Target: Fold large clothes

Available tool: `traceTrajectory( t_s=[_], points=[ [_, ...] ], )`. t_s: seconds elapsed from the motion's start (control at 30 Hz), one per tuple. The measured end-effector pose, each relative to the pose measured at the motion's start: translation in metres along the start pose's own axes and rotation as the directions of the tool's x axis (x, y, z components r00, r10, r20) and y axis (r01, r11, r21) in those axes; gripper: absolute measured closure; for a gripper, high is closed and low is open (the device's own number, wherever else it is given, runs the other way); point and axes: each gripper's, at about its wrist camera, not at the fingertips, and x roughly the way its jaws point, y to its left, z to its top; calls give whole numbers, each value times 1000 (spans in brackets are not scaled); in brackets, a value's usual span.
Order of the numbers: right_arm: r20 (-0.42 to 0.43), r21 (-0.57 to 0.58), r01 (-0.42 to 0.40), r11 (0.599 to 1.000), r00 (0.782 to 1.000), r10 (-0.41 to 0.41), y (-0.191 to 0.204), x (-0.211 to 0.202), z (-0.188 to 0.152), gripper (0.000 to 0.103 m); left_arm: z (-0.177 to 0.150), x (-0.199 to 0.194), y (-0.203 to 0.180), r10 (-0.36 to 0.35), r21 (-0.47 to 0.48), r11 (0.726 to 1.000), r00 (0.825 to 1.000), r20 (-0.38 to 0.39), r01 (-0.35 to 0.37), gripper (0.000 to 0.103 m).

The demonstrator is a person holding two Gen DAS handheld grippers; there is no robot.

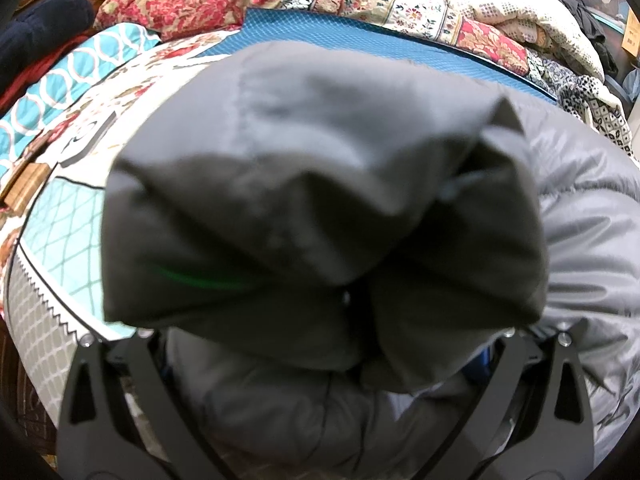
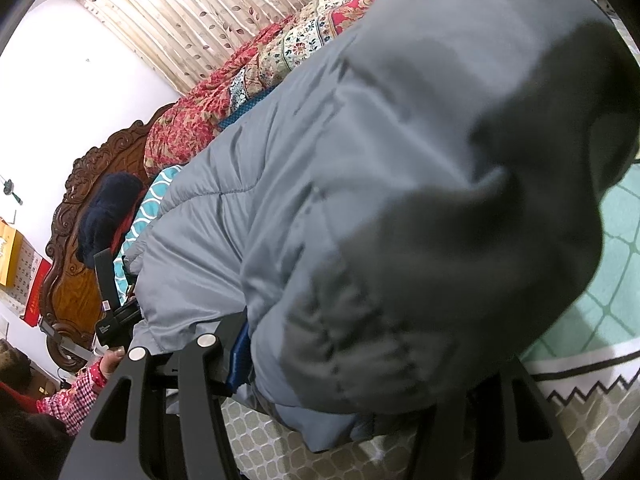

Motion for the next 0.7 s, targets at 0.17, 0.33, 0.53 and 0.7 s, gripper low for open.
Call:
traceTrajectory(
  t_s=[0.17, 0.33, 0.53, 0.7],
  points=[
    [3, -6, 14, 1000, 1000, -14, 4, 2, 1, 70, 0, 1, -1, 7, 6, 1000, 1000, -4, -7, 5],
    [9, -15, 21, 1000, 1000, -21, 9, 4, 1, 69, 2, 1, 0, 8, 7, 1000, 1000, -3, -8, 5],
    [12, -20, 10, 1000, 1000, -10, 6, 2, -1, 69, 2, 1, 2, 11, 5, 1000, 1000, 0, -11, 5],
    [15, -17, 3, 1000, 1000, -3, 4, 1, -1, 69, 1, 0, 2, 16, 5, 1000, 1000, 2, -16, 5]
  ],
)
